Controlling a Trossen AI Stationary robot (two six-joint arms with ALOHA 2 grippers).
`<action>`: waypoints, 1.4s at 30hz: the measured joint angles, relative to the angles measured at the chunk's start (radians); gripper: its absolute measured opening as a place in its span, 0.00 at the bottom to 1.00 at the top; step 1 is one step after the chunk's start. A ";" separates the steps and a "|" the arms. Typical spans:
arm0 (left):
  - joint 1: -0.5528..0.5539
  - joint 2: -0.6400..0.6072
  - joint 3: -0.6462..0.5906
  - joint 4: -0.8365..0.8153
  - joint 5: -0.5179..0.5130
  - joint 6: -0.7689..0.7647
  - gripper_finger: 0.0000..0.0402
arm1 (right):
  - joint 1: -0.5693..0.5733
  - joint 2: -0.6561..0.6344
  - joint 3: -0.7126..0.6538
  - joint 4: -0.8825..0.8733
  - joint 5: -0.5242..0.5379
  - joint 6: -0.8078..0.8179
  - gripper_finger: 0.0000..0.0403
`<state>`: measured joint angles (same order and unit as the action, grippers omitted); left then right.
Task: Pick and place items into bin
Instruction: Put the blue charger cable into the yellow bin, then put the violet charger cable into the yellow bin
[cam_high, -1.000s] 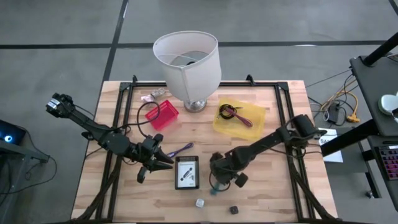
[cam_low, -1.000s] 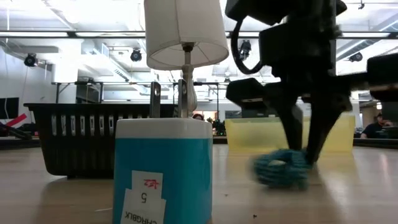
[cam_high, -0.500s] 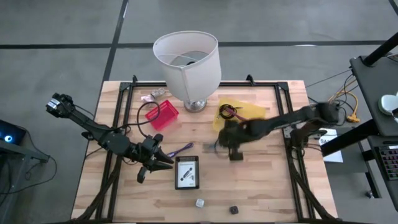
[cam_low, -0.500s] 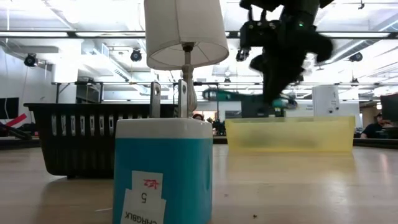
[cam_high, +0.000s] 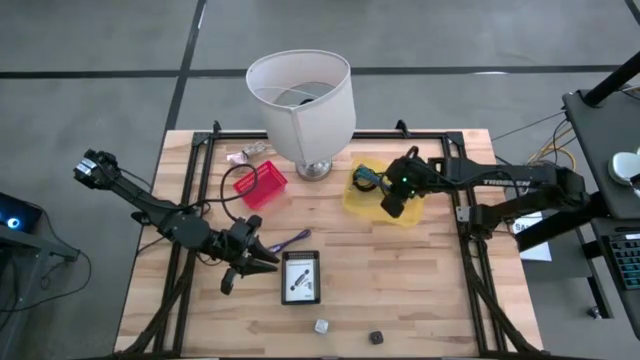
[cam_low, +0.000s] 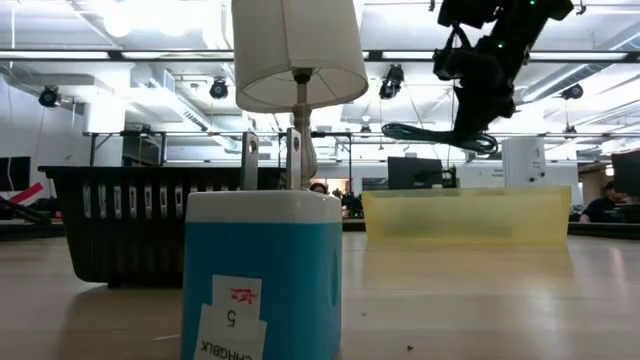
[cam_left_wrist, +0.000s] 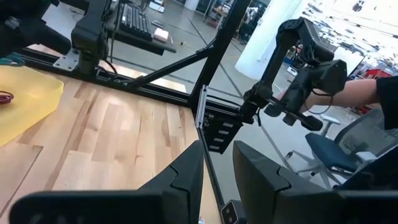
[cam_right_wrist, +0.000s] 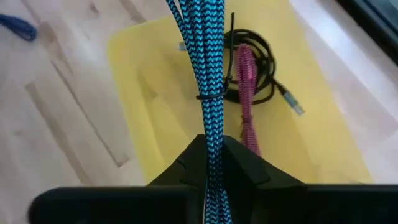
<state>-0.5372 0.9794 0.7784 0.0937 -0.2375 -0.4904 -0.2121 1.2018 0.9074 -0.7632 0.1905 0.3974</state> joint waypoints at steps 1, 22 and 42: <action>0.000 0.000 0.000 0.000 0.000 0.000 0.18 | -0.004 -0.005 -0.001 0.001 -0.001 -0.005 0.08; 0.001 0.033 0.000 -0.571 -0.172 -0.287 0.18 | -0.003 -0.015 0.031 -0.009 0.013 0.021 0.63; 0.172 0.325 -0.007 -0.757 0.129 -0.413 0.36 | -0.004 -0.015 0.031 -0.006 0.011 0.056 0.59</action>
<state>-0.3654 1.3041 0.7716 -0.6631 -0.1089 -0.9037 -0.2157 1.1870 0.9386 -0.7692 0.2016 0.4538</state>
